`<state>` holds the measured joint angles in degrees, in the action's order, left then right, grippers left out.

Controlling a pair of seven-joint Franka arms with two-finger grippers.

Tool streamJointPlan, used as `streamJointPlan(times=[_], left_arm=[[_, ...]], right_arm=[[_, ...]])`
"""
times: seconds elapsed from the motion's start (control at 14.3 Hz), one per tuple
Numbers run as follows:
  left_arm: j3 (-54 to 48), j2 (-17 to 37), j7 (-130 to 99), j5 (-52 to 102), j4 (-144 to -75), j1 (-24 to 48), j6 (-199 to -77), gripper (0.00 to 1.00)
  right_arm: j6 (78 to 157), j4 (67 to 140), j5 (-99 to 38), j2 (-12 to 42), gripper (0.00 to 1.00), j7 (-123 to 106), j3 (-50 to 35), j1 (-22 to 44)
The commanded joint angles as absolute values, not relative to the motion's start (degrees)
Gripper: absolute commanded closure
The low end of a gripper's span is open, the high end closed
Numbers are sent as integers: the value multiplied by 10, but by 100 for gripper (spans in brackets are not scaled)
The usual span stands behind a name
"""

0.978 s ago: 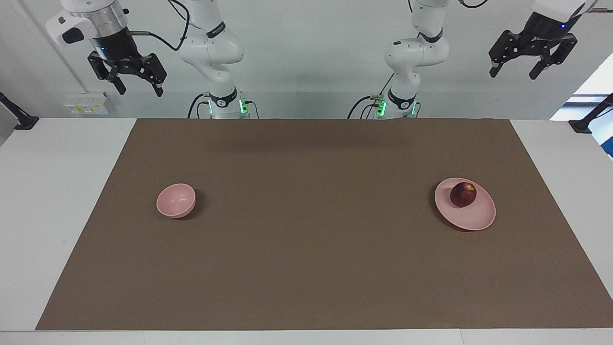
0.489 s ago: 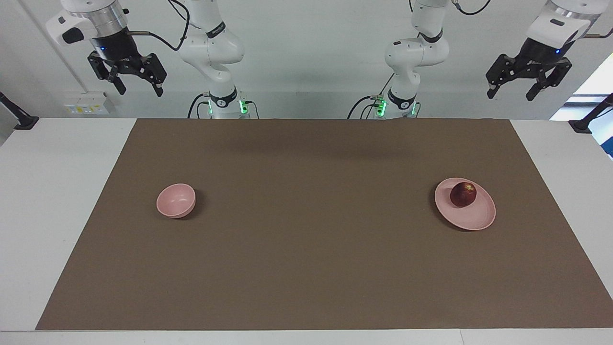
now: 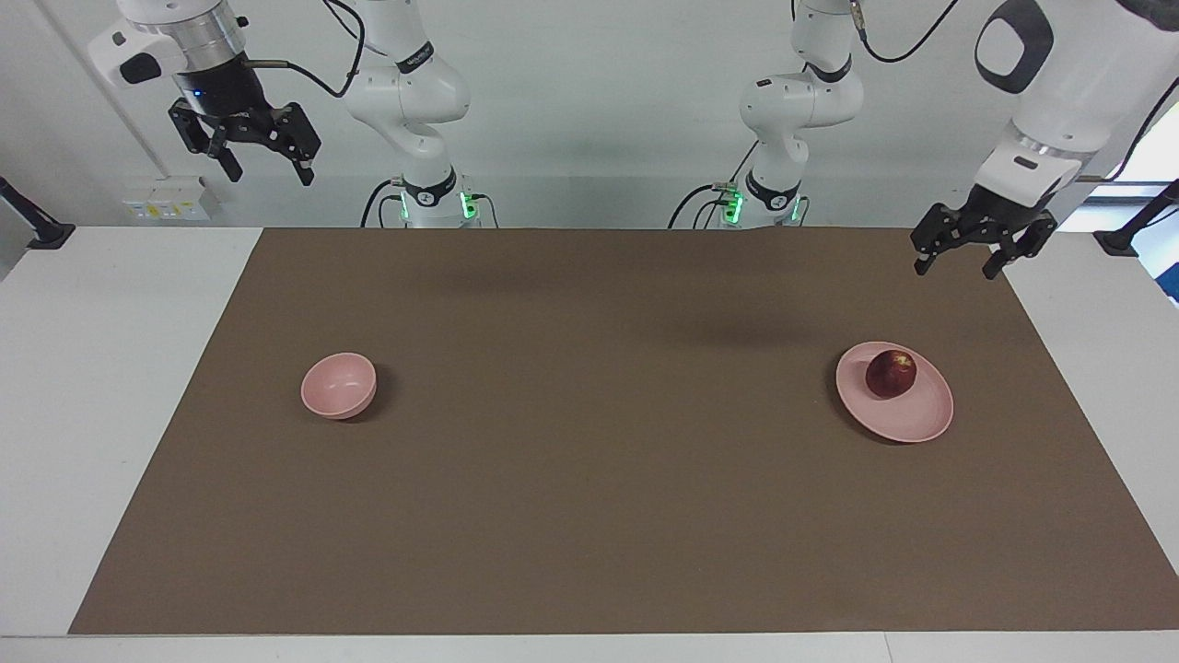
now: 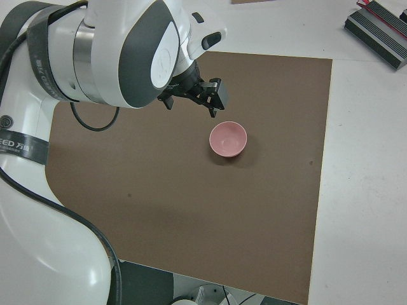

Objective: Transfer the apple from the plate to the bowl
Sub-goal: 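Reach the left gripper down to the apple on the pink plate and grasp it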

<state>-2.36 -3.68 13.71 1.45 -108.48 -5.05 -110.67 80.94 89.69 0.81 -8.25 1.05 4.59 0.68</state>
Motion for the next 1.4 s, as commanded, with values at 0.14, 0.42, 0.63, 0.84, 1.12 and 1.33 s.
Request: streamJointPlan(times=[0.14, 0.42, 0.63, 0.84, 1.12, 1.33], left_arm=[[-20, -41, 162, 29, -1192, -58, -1230, 0], [-19, 4, 164, 46, -1244, -60, -1326, 0], [-19, 34, 164, 51, -1247, -71, -1362, 0], [-18, 50, 163, 51, -1278, -73, -1412, 0], [-18, 57, 163, 51, -1291, -79, -1422, 0], [-18, 58, 159, 51, -1288, -79, -1415, 43]], right_arm=[[807, 889, -4, -79, 0, -1, 46, 4], [807, 889, -4, -79, 0, -1, 46, 4], [800, 890, -4, -80, 0, -3, 45, 4], [799, 890, -4, -80, 0, -6, 46, 3], [824, 920, -18, -86, 0, 3, 45, 4], [855, 941, -18, -81, 0, 12, 45, 6]])
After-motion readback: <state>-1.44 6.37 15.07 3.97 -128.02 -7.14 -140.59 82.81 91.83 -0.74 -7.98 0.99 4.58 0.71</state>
